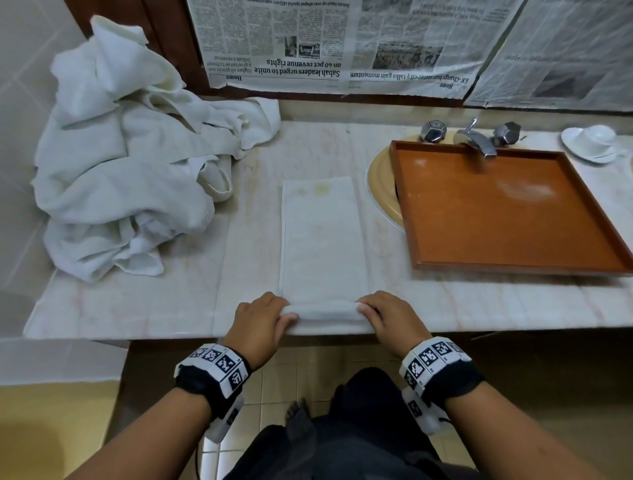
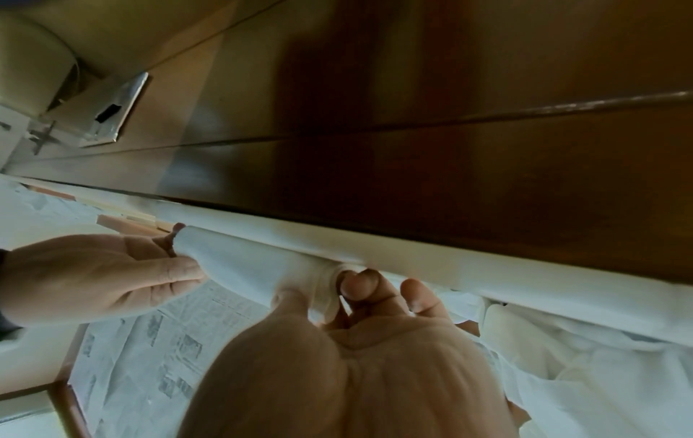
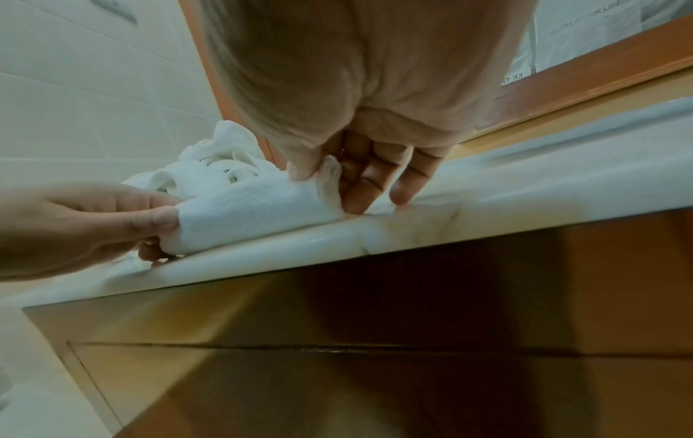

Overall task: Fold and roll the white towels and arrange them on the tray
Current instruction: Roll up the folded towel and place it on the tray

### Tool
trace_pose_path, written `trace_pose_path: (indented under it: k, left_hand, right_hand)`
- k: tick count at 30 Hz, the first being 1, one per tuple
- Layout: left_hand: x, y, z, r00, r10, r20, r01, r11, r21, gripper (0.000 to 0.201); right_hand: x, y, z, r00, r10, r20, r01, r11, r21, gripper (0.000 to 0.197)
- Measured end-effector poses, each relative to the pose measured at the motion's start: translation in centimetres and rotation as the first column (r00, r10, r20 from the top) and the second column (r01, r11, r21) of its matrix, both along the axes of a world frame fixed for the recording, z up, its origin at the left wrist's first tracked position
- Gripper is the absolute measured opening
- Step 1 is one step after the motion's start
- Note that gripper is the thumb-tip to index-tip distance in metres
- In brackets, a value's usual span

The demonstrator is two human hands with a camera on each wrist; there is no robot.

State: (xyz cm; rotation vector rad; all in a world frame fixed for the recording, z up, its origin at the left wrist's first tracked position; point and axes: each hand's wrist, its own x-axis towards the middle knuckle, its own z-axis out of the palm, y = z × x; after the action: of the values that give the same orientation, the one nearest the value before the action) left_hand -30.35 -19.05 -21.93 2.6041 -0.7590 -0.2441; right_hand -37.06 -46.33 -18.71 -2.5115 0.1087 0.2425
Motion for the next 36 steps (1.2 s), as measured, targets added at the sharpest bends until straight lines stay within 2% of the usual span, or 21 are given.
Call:
trace_pose_path:
  k: [4, 6, 9, 14, 19, 22, 24, 26, 28, 29, 31, 33, 36]
  left_hand:
    - [-0.1, -0.7, 0.7, 0.995, 0.065, -0.075, -0.059, 0.996, 0.069, 0.06]
    - [0.1, -1.2, 1.0, 0.99, 0.11, -0.089, -0.1, 0.988, 0.116, 0.057]
    - [0.4, -2.1, 1.6, 0.971, 0.194, -0.14, -0.169, 0.971, 0.171, 0.04]
    - [0.7, -2.8, 2.2, 0.948, 0.277, -0.159, -0.248, 0.952, 0.179, 0.032]
    - [0.9, -2.9, 2.5, 0.935, 0.307, -0.176, -0.281, 0.947, 0.157, 0.028]
    - [0.8, -2.8, 2.7, 0.941, 0.301, -0.155, -0.291, 0.953, 0.089, 0.017]
    - [0.8, -2.5, 2.8, 0.963, 0.26, -0.069, -0.261, 0.965, -0.009, 0.009]
    - [0.9, -2.3, 2.7, 0.986, 0.112, 0.123, -0.108, 0.993, -0.038, 0.017]
    - [0.7, -2.2, 2.5, 0.96, -0.074, 0.272, 0.085, 0.996, -0.029, 0.022]
    - [0.6, -2.1, 2.4, 0.944, -0.147, 0.294, 0.16, 0.987, -0.018, 0.023]
    - [0.4, -1.7, 1.7, 0.933, -0.212, 0.29, 0.221, 0.975, 0.001, 0.031]
    - [0.5, -1.2, 1.1, 0.937, -0.213, 0.278, 0.218, 0.976, 0.014, 0.038]
    - [1.1, -0.7, 0.9, 0.96, -0.161, 0.228, 0.171, 0.985, -0.023, 0.027]
  right_hand:
    - [0.6, 0.7, 0.6, 0.983, -0.178, -0.038, 0.18, 0.981, 0.069, 0.008]
    - [0.9, 0.9, 0.3, 0.981, -0.193, -0.006, 0.194, 0.981, 0.033, 0.011]
    - [0.9, 1.3, -0.3, 0.984, -0.1, 0.146, 0.114, 0.989, -0.089, 0.004]
    - [-0.2, 1.6, -1.4, 0.914, 0.17, 0.37, -0.096, 0.973, -0.209, 0.022]
    - [-0.9, 0.7, -1.8, 0.925, 0.183, 0.334, -0.125, 0.974, -0.188, 0.031]
    - [-0.4, 0.6, -1.6, 0.928, 0.217, 0.302, -0.155, 0.964, -0.217, 0.034]
    - [0.1, 0.6, -1.2, 0.931, 0.231, 0.283, -0.157, 0.953, -0.26, 0.03]
    - [0.5, 0.4, -0.8, 0.94, 0.236, 0.248, -0.165, 0.947, -0.276, 0.026]
    - [1.1, 0.0, -0.6, 0.954, 0.244, 0.177, -0.191, 0.944, -0.268, 0.027]
    - [1.5, -0.1, -0.4, 0.961, 0.244, 0.133, -0.204, 0.945, -0.257, 0.028]
    - [2.2, -0.2, -0.1, 0.971, 0.231, 0.067, -0.21, 0.95, -0.23, 0.03]
    - [2.5, -0.2, -0.1, 0.979, 0.203, 0.026, -0.195, 0.964, -0.182, 0.028]
    - [2.6, -0.1, -0.3, 0.991, 0.13, 0.018, -0.128, 0.989, -0.08, 0.023]
